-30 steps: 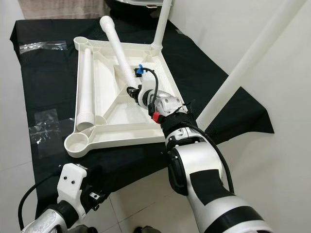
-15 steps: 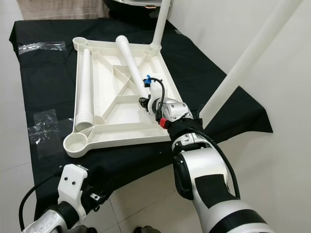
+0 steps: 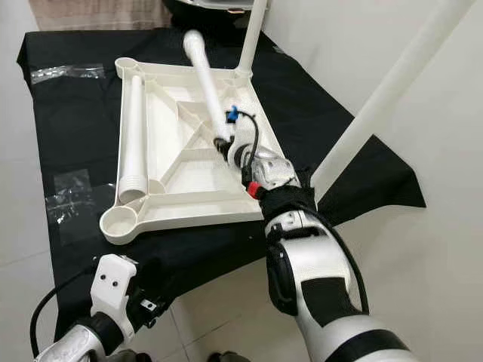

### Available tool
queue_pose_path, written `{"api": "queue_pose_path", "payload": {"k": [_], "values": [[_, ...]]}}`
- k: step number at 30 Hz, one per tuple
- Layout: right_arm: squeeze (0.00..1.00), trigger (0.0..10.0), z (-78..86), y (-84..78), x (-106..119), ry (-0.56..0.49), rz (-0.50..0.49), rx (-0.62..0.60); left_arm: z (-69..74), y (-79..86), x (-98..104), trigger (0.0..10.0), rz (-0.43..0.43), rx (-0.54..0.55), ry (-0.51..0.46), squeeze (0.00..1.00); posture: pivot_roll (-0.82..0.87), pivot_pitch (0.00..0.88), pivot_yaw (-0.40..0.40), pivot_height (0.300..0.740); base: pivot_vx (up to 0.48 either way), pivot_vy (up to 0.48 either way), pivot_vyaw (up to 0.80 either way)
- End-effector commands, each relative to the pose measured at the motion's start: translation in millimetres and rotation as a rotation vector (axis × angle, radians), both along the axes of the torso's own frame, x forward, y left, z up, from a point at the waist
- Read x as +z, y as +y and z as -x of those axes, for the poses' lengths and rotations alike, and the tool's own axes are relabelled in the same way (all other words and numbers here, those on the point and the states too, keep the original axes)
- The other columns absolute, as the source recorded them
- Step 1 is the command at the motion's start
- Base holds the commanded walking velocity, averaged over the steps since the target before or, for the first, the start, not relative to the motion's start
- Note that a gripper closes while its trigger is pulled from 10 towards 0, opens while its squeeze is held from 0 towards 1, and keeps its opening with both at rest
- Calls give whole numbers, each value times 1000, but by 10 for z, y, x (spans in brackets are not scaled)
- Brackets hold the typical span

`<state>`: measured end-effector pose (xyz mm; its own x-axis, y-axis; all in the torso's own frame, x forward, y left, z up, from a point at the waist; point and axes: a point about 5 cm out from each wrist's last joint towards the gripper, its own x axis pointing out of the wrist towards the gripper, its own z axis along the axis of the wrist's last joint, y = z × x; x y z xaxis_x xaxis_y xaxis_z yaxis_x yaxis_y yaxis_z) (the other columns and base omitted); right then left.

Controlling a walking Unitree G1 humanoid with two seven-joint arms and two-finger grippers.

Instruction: Building children table

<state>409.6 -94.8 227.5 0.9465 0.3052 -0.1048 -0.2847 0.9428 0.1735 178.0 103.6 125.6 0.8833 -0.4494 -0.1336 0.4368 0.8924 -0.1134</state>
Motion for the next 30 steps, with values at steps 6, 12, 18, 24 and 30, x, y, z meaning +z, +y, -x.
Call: {"api": "queue_pose_path", "payload": {"k": [6, 12, 18, 24, 30], "values": [[0, 0, 144, 9, 17, -140, -85, 20, 9, 14, -37, 10000, -12, -6, 13, 0, 77, 104, -170, 740, 0, 0, 0], [0, 0, 212, 38, -56, -157, -71, 37, 4, 21, -41, 10000, -14, -5, 12, 0, 77, 100, -166, 740, 0, 0, 0], [0, 0, 218, -65, -422, 18, 108, -51, 4, 23, -50, 10000, -20, -7, 16, 0, 83, 94, -165, 740, 0, 0, 0], [0, 0, 220, -208, -518, 140, 151, -142, 16, 15, -52, 10000, -19, -10, 17, 0, 80, 91, -167, 740, 0, 0, 0], [0, 0, 236, -226, -535, 156, 146, -146, 22, 5, -57, 10000, -13, -14, 22, 0, 78, 89, -170, 740, 0, 0, 0]]}}
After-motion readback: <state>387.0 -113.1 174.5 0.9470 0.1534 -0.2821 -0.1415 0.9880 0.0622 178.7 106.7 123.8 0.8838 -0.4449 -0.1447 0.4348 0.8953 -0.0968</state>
